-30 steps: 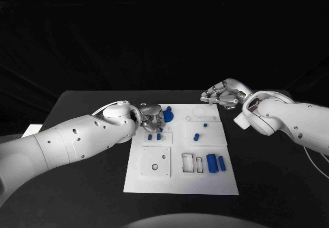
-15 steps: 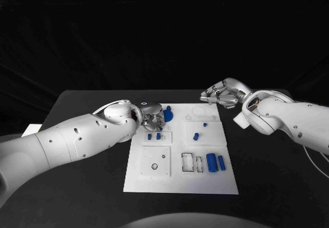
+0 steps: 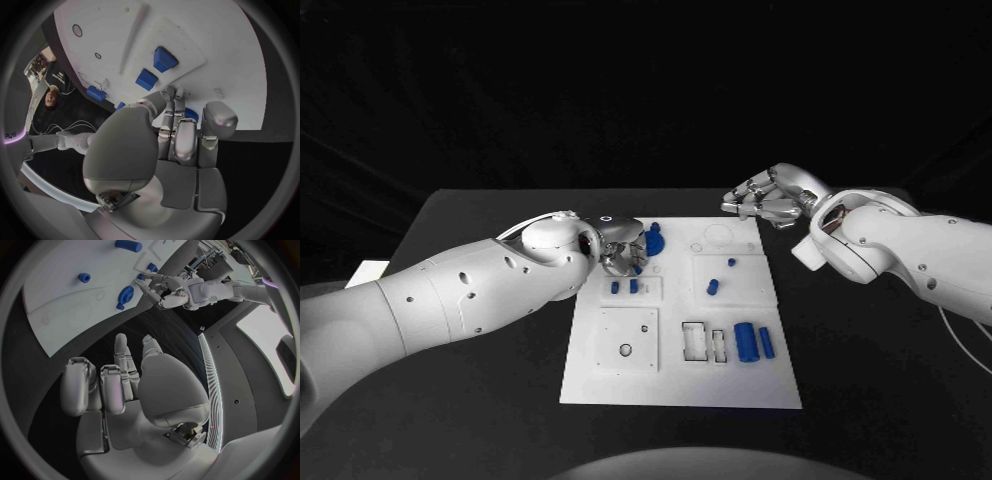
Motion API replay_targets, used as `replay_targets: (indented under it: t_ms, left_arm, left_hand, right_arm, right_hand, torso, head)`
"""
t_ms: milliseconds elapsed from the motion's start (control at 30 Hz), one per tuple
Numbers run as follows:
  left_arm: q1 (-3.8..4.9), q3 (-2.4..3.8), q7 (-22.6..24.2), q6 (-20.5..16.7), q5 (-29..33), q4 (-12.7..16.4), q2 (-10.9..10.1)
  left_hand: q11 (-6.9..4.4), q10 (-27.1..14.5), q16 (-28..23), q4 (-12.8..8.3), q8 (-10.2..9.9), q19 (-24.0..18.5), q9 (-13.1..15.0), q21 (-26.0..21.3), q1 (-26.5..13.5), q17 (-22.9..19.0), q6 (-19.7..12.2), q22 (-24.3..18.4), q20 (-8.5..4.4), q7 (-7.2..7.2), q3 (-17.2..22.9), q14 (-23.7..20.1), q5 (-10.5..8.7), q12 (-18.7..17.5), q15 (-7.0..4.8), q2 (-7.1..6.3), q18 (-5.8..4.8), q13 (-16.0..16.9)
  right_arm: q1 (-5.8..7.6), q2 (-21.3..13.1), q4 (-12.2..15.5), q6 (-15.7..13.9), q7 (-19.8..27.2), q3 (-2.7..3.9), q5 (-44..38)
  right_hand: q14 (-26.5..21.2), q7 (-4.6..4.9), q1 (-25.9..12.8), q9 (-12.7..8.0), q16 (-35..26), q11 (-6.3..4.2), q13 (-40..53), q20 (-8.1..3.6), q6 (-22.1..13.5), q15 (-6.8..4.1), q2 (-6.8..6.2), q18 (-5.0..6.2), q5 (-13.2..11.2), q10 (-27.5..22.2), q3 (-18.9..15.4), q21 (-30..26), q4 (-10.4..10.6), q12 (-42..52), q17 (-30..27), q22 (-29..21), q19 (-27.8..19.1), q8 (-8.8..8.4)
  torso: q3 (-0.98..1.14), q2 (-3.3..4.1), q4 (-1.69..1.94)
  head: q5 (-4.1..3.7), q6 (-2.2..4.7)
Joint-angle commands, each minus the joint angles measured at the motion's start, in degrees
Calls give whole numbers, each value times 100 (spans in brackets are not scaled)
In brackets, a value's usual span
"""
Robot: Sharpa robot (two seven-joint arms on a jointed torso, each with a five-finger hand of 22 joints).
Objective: Assemble the parts on the task board
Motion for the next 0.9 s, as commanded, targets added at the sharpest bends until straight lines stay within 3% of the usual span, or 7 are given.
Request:
replay_targets:
  t_ms: [33,500,900]
  left_arm:
    - [-42,-37,-49,71,-335,20,8]
    - [-45,-56,-75,54,-636,82,27]
    - [-46,-80,-100,62,-839,77,40]
  left_hand:
    - [-1,45,39,-7,25,28,7,38,-19,-5,38,16,-13,-7,-26,57,-32,38,-32,-48,-8,5]
    - [-9,23,40,8,29,35,7,46,-59,-9,62,30,-23,-33,-67,60,-28,40,-49,-66,-9,6]
    - [-75,344,67,-45,77,78,39,210,74,31,275,210,-62,10,81,76,-15,76,-87,123,-46,45]
  right_arm:
    - [-4,6,3,34,55,1,-13]
    - [-5,8,4,38,59,1,-12]
    - [-5,-3,12,34,63,1,-5]
  right_hand:
    - [418,10,14,-6,-23,-7,-5,2,28,-19,36,44,4,42,-36,-13,-4,-31,688,-2,-32,-27]
    - [418,10,14,-6,-23,-7,-5,2,28,-19,36,44,4,42,-36,-13,-4,-31,688,-2,-32,-27]
    - [417,9,11,-6,-30,-8,-21,2,31,-19,43,45,4,55,-38,-15,2,-40,680,-6,-33,-27]
  torso:
    - [-1,1,3]
    - [0,1,-2]
    - [1,5,-5]
  head:
    - [0,7]
    - [4,-1]
    - [7,-15]
